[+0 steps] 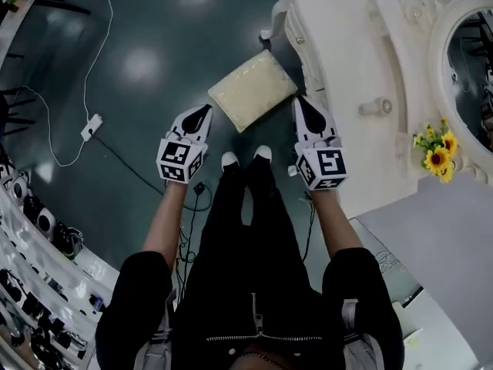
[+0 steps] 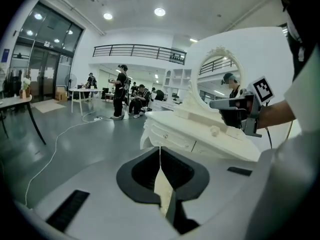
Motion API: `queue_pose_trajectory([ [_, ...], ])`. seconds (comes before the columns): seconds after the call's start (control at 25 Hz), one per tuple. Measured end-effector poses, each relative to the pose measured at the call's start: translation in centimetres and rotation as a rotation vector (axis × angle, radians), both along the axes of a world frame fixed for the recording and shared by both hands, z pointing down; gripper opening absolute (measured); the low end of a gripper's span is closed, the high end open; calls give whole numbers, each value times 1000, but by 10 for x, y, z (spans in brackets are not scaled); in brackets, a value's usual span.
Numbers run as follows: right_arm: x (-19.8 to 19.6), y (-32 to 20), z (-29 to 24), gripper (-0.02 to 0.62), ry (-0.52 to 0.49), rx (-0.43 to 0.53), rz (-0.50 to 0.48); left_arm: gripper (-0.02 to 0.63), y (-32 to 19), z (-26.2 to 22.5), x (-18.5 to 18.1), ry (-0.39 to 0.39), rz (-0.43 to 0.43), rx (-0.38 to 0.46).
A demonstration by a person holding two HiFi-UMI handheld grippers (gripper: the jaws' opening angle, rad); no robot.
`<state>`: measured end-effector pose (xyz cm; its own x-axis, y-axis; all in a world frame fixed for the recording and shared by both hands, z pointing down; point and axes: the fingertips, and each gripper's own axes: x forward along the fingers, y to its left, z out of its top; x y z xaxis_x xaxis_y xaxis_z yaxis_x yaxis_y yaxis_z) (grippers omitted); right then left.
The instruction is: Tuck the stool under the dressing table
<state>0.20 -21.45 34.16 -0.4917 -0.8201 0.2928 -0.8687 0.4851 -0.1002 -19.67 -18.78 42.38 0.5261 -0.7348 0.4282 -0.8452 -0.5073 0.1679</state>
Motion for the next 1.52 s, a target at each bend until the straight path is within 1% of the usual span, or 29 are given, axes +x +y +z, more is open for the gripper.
queue_pose_trajectory([
  [0.16,-3,-9,45,6,-10,-44,20,23,-7,57,-5,-7,-14,-56],
  [0.2,-4,-10,56,6,-12,-58,23,23,-8,71,-7,9,-22,-80],
  [0.28,-7,-10,76,6,-15,-88,28,25,-10,97,-11,69,-48,-139],
  [0.32,-8,-10,85,6,-14,-103,29,26,-12,110,-13,107,-68,-168],
  [0.36,-9,-10,93,6,-13,-117,30,52,-14,123,-15,149,-91,-198],
  [0.44,-9,-9,110,6,-7,-142,30,213,-17,152,-20,250,-155,-272],
  [0.48,-10,-8,117,6,-7,-151,30,246,-18,167,-24,311,-199,-313],
  [0.56,-14,-9,132,6,-10,-165,31,286,-21,200,-36,445,-293,-392],
  [0.6,-16,-9,138,6,-9,-170,33,295,-22,216,-41,507,-333,-427],
  [0.68,-14,-9,148,6,-2,-180,39,302,-23,249,-44,595,-384,-484],
  [0.76,-11,-7,158,6,9,-191,49,307,-21,281,-41,626,-399,-539],
  [0.96,-12,-6,189,6,16,-209,43,314,-23,356,-27,651,-397,-677],
  [1.12,-13,1,215,6,41,-236,32,324,-21,405,-6,722,-398,-767],
  [1.24,-15,-3,233,6,42,-241,37,325,-28,433,-3,766,-410,-795],
  [1.36,-9,-4,251,6,43,-254,49,325,-32,453,1,803,-419,-804],
  [1.44,-6,-5,263,6,46,-264,54,324,-32,458,0,813,-401,-786],
  [1.52,-2,-5,276,6,48,-280,56,320,-30,458,-1,843,-375,-761],
])
